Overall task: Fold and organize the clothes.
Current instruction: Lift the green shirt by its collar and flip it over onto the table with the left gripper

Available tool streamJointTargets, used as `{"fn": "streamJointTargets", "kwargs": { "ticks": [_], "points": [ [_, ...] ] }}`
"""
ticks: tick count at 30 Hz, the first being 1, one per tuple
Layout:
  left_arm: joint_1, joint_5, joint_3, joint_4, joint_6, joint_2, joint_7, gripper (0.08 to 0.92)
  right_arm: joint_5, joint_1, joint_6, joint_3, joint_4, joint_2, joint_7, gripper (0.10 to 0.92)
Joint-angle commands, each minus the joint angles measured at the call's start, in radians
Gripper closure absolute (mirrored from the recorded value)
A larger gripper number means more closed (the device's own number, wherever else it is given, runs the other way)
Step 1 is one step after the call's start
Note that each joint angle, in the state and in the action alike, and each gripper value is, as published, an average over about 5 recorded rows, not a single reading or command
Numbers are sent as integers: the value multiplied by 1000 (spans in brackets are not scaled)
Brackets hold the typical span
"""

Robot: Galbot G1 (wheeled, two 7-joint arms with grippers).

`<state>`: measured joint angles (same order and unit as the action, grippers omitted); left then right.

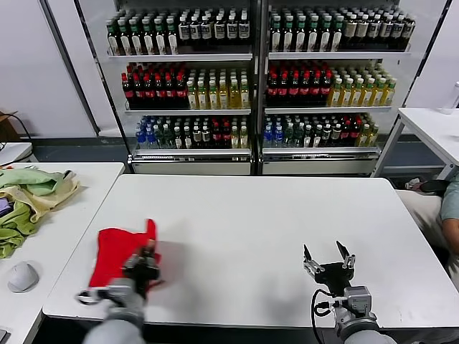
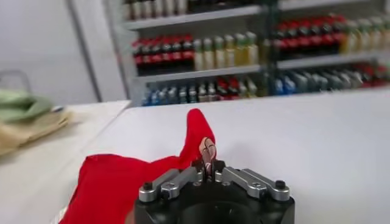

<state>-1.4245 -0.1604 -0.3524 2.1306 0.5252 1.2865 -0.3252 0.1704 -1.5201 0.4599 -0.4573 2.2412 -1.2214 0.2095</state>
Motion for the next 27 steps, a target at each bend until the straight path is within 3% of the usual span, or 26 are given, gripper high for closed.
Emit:
{"fn": "streamJointTargets", "kwargs": {
  "ticks": [1,14,21,24,27],
  "points": [
    [84,1139,361,-134,-57,201,8,864,-3,0,2,0,5,-1,-1,203],
    [145,1151,242,-127,-28,128,50,864,-6,8,-1,3,-3,-7,-2,203],
    [105,1067,360,-183,-28,187,35,864,-6,7,-2,0,-1,-8,-2,203],
    [130,853,414,-166,-26,216,39,864,-6,3,-2,-3,3,-7,-2,203],
    [175,469,429,-108,-1,231,50,823,-6,1,-2,-6,8,-3,-2,203]
  ]
}}
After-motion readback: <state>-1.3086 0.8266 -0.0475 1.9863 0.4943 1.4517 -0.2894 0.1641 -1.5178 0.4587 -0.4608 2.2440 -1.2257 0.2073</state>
